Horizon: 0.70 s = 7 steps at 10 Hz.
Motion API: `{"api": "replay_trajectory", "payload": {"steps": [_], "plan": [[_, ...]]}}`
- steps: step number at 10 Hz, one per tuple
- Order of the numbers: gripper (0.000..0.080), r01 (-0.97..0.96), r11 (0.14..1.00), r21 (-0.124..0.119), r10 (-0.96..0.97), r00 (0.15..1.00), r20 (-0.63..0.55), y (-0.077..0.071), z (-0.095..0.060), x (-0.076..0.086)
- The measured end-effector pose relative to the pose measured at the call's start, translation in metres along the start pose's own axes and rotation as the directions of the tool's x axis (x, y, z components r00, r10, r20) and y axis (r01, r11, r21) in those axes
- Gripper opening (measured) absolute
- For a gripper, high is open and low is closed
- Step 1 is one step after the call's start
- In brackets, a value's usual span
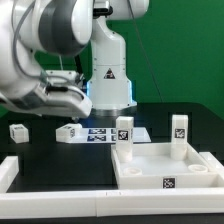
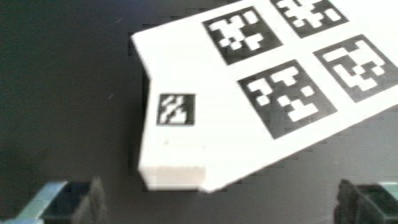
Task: Assemble square table
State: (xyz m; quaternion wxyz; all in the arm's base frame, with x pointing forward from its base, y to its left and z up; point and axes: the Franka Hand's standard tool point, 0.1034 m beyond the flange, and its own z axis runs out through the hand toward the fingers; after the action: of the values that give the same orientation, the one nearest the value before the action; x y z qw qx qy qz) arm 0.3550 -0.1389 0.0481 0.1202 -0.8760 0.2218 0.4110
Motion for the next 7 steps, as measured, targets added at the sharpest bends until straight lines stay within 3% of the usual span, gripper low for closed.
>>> {"api": "replay_trajectory", "payload": {"steps": [4, 7], "plan": [[0.0649, 0.009, 1.000, -0.006, -0.009, 1.000, -0.007, -0.003, -0.001, 0.001], [0.0649, -0.015, 1.000, 0.001, 0.015, 0.998, 0.053, 0.014, 0.032, -0.003]]}}
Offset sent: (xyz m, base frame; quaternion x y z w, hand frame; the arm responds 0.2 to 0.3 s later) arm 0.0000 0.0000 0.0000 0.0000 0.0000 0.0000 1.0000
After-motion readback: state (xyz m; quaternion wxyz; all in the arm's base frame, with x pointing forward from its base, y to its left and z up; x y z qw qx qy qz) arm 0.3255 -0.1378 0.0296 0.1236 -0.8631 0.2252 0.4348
